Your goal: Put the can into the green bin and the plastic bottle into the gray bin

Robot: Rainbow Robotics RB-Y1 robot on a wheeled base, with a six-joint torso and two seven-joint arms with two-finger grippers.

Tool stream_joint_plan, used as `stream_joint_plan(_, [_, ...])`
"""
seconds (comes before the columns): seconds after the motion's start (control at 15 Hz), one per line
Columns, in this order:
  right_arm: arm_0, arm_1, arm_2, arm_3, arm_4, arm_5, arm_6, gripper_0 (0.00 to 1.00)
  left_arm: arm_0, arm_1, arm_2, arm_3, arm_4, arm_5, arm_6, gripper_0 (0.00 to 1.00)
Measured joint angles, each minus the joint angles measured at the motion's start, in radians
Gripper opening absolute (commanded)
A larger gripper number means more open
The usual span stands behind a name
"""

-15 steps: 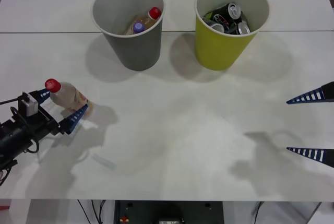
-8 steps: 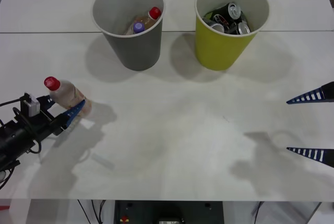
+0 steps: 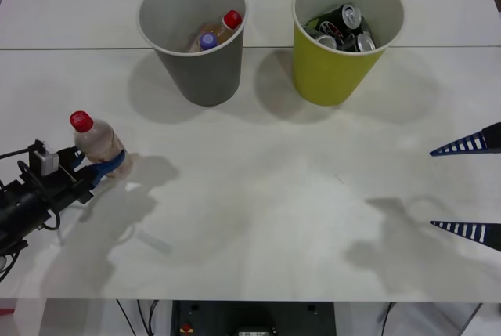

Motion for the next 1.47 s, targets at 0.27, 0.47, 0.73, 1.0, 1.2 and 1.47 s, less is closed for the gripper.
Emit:
stream_joint_plan(0.27, [0.000,0.000,0.000,0.000,0.000,0.000,0.000,1.00,0.047,0.019,0.049,-0.130,-0.111,0.008,0.132,0.00])
stream_joint_plan(0.47, [0.000,0.000,0.000,0.000,0.000,0.000,0.000,1.00,0.121,0.047,0.103,-0.328,-0.279,0.019,0.390,0.00])
stream_joint_plan(0.73, [0.000,0.000,0.000,0.000,0.000,0.000,0.000,1.00,0.168,0.125,0.127,-0.561,-0.491,0.021,0.751,0.00])
stream_joint_plan(1.0, [0.000,0.000,0.000,0.000,0.000,0.000,0.000,1.00,0.151,0.217,0.133,-0.693,-0.611,-0.055,1.040,0.00])
stream_joint_plan(1.2, [0.000,0.000,0.000,0.000,0.000,0.000,0.000,1.00,0.108,0.294,0.150,-0.784,-0.690,-0.155,1.245,0.00])
stream_joint_plan(1.47, [0.000,0.000,0.000,0.000,0.000,0.000,0.000,1.00,-0.032,0.417,0.129,-0.809,-0.720,-0.334,1.443,0.00])
